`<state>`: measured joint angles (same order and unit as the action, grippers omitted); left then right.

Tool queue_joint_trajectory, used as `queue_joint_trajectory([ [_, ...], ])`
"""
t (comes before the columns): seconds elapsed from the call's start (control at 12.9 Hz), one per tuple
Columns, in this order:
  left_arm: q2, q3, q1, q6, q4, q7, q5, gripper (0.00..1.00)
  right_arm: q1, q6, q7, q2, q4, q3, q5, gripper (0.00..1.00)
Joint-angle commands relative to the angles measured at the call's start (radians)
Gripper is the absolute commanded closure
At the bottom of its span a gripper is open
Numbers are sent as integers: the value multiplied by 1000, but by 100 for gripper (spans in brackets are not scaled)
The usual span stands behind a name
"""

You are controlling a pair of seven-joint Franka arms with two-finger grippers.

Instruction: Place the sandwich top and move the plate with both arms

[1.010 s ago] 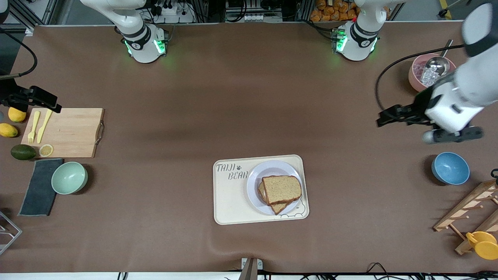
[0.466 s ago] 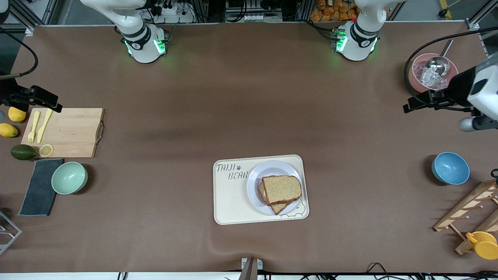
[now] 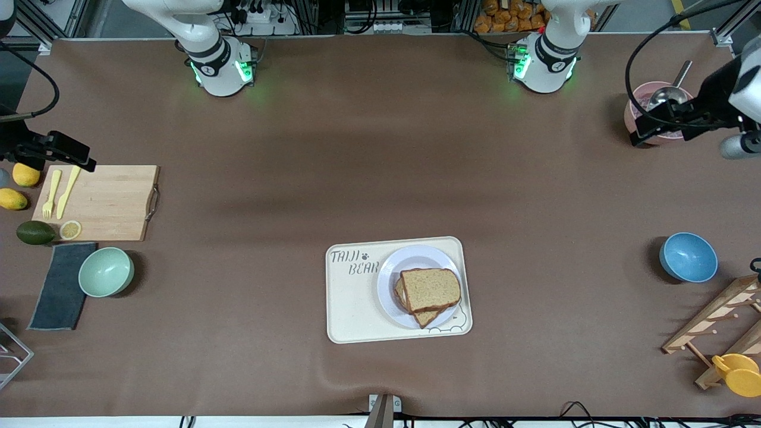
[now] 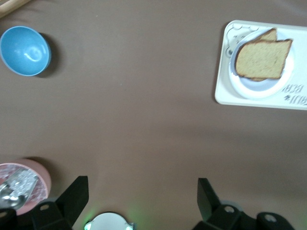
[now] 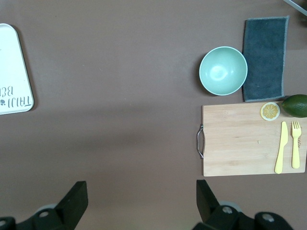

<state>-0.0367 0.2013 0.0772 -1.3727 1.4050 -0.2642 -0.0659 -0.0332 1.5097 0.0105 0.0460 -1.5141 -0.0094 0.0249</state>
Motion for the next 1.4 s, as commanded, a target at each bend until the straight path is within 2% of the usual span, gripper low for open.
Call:
queue_joint_trajectory([
  [0.0, 53, -138, -144, -6, 75, 7, 32, 0, -10, -3, 12, -9, -11, 11, 0, 0],
  [0.16, 80, -286, -278, -6, 113, -1, 34, 0, -10, -2, 12, -9, -11, 11, 0, 0],
  [0.23, 96, -310, -298, -12, 136, 0, 34, 0, -10, -3, 12, -9, -11, 11, 0, 0],
  [0.62, 146, -303, -304, -29, 172, -16, 83, 0, -10, -3, 14, -11, -11, 11, 0, 0],
  [0.85, 158, -197, -263, -52, 181, -76, 115, 0, -8, 0, 14, -9, -12, 11, 0, 0],
  [1.17, 244, -172, -208, -150, 328, -75, 120, 0, -8, -2, 14, -9, -11, 11, 0, 0],
  [1.32, 242, -171, -204, -158, 332, -73, 120, 0, -8, -5, 14, -11, -11, 12, 0, 0],
])
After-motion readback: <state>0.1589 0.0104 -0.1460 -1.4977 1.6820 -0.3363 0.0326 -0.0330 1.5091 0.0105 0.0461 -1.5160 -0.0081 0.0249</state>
